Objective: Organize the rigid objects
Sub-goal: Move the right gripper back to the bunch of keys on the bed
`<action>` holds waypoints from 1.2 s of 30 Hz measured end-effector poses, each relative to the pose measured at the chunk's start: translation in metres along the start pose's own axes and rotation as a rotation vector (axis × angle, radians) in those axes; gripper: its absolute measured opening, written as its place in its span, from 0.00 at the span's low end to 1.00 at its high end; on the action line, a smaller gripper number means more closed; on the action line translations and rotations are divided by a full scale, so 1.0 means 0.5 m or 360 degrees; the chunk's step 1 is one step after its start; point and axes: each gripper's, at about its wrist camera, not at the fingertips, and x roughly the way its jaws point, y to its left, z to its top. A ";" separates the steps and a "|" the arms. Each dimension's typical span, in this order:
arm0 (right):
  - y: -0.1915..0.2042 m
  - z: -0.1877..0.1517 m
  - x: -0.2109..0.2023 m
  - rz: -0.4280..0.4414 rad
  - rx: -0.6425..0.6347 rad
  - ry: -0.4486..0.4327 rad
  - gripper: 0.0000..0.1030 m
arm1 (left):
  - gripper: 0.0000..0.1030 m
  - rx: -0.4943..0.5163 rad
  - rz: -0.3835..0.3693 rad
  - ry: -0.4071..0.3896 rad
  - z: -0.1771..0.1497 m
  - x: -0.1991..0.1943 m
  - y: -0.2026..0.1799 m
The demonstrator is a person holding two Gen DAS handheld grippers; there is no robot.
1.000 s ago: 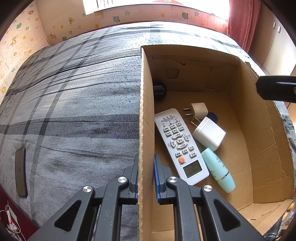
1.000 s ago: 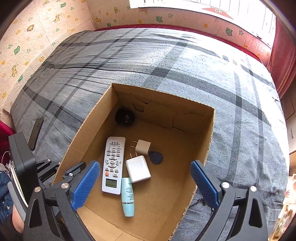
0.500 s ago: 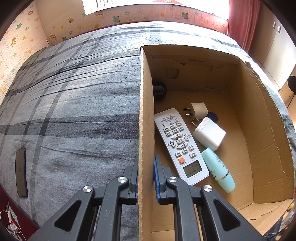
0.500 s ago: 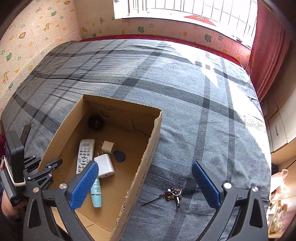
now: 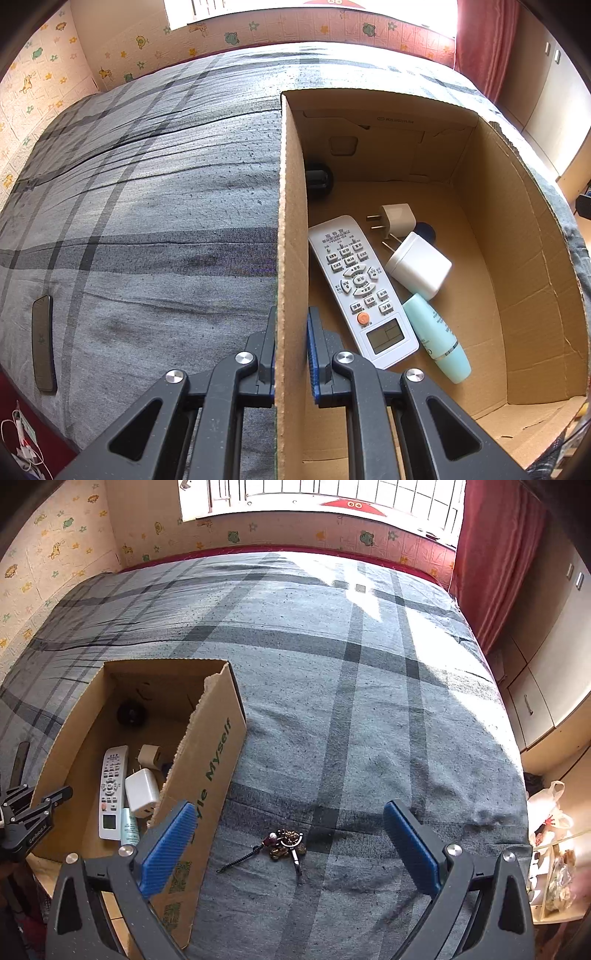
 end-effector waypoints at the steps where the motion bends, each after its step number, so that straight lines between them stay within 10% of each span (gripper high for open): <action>1: -0.006 -0.008 0.008 -0.0005 0.0013 0.0004 1.00 | 0.13 0.0000 -0.0001 0.0000 0.000 0.000 0.000; 36: -0.023 -0.121 0.229 -0.0058 0.0203 0.0194 0.99 | 0.13 -0.0005 0.0002 -0.0001 -0.001 0.000 -0.001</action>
